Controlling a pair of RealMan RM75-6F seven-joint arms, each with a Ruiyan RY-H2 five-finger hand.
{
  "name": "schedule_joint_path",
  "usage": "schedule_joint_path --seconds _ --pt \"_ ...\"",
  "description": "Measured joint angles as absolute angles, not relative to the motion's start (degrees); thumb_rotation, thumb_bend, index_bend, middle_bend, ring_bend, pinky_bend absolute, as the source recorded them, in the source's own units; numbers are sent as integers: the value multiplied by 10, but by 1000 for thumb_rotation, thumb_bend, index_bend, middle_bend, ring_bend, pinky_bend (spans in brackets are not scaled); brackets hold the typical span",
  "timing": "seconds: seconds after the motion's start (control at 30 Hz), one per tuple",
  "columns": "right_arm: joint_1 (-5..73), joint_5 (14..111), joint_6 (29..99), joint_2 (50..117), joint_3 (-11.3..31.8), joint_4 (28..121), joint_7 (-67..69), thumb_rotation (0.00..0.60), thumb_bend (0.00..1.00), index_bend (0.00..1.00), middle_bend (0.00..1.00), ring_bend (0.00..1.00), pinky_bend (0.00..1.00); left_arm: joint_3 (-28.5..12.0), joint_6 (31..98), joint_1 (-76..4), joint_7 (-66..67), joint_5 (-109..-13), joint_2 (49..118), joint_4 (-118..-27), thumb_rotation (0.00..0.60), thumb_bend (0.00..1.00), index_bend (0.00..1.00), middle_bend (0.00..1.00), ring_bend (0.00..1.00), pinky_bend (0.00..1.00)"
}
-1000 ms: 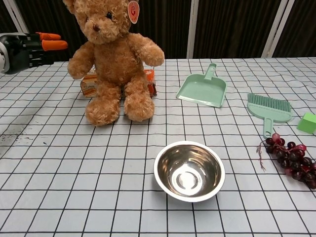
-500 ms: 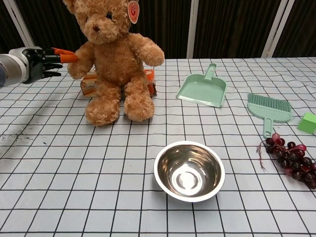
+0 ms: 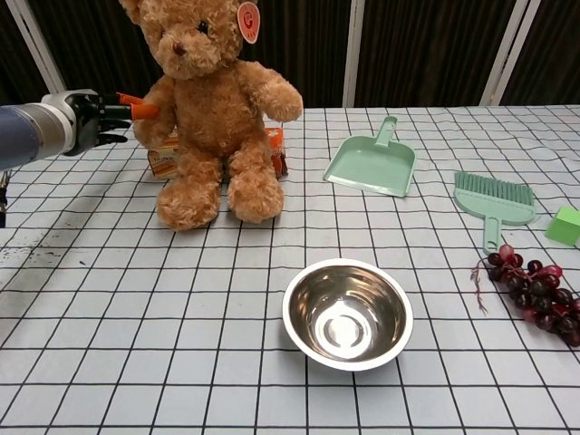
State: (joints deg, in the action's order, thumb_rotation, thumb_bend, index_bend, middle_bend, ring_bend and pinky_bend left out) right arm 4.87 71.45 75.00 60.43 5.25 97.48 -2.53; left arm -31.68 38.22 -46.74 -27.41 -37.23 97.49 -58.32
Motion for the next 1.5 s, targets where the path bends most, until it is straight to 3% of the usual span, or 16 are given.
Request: schedule_joint_path --seconds 0.2,0.37,0.47,0.77,1.5 --pt "48 716 751 604 52 975 -23 600 126 0 0 0 0 -316 380 -471 -264 -372 982 -580 600 455 403 320 0 0" --pt "48 719 751 602 51 977 -20 600 125 0 0 0 0 -318 388 -474 -254 -370 987 -581 600 508 456 437 0 0" --pt "47 720 753 601 51 977 -18 600 126 0 0 0 0 -321 402 -477 -242 -363 991 -582 600 536 463 456 0 0" --pt "48 723 752 601 49 977 -17 600 125 0 0 0 0 -335 431 -478 -218 -348 988 -614 600 547 468 463 0 0" --pt "47 724 754 599 49 979 -14 600 126 0 0 0 0 -322 451 -473 -150 -312 985 -631 600 546 468 446 0 0"
